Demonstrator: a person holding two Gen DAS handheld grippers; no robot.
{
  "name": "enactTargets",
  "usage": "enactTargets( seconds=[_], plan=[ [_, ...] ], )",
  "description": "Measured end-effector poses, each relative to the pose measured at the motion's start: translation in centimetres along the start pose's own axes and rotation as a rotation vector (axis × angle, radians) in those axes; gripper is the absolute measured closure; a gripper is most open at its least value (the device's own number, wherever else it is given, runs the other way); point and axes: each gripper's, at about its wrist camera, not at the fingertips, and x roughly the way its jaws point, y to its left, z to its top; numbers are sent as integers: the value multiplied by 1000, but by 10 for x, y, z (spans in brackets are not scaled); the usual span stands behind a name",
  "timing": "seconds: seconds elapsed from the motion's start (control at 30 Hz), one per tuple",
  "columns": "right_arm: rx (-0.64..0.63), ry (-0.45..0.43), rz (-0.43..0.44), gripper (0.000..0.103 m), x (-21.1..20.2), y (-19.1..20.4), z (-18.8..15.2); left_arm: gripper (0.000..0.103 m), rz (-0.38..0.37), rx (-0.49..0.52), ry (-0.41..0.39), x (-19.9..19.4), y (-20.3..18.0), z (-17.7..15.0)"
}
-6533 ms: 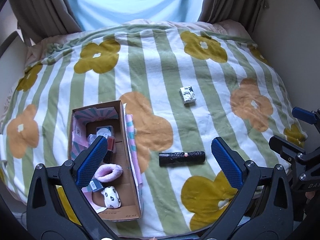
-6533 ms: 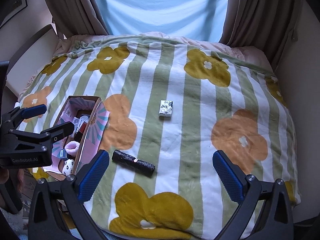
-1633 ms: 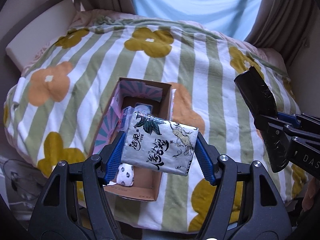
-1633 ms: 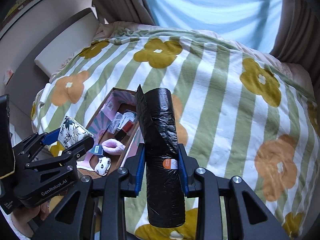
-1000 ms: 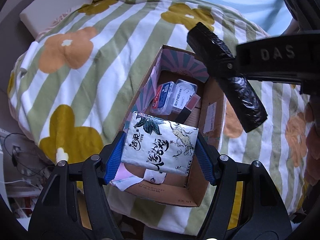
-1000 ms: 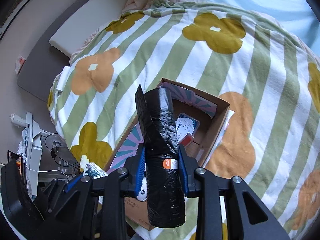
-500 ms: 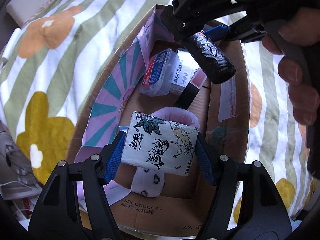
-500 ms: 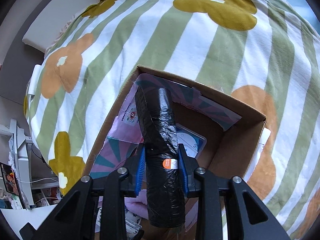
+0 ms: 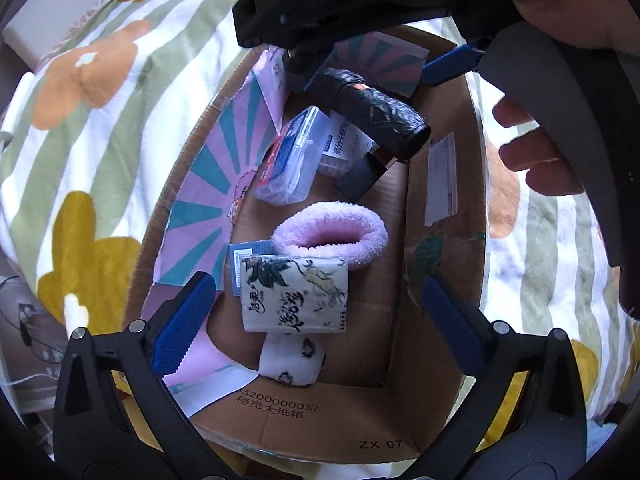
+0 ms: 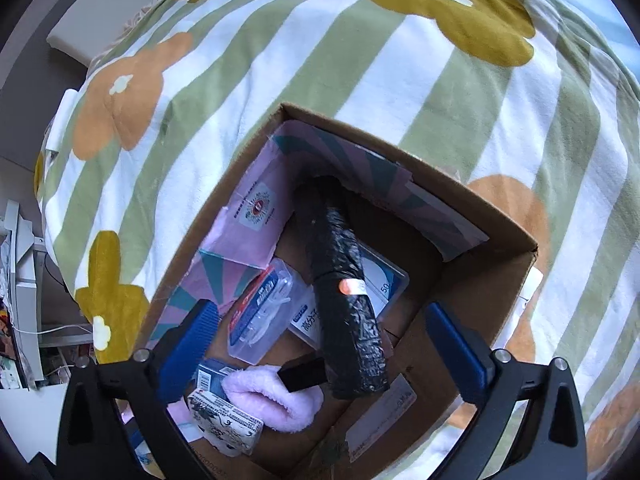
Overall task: Organize objects
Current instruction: 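Open left tool to drop tissue pack while right tool releases cylinder inside, then withdraw both tools up and away from the box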
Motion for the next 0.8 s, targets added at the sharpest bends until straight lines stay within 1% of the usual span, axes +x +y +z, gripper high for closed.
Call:
enactTargets(
  seconds=[0.27, 0.47, 0.63, 0.8],
  plan=[
    [-6, 3, -17, 0, 1, 1, -15, 0, -13, -14, 15, 1, 4, -3],
    [-5, -12, -17, 0, -6, 5, -15, 0, 5, -20, 1, -6, 3, -6],
    [-16, -25, -20, 0, -27, 9, -17, 0, 8, -13, -17, -22, 2, -1],
    [-22, -46, -35, 0, -63, 13, -25, 0, -8, -11, -36, -49, -1, 7]
  ],
)
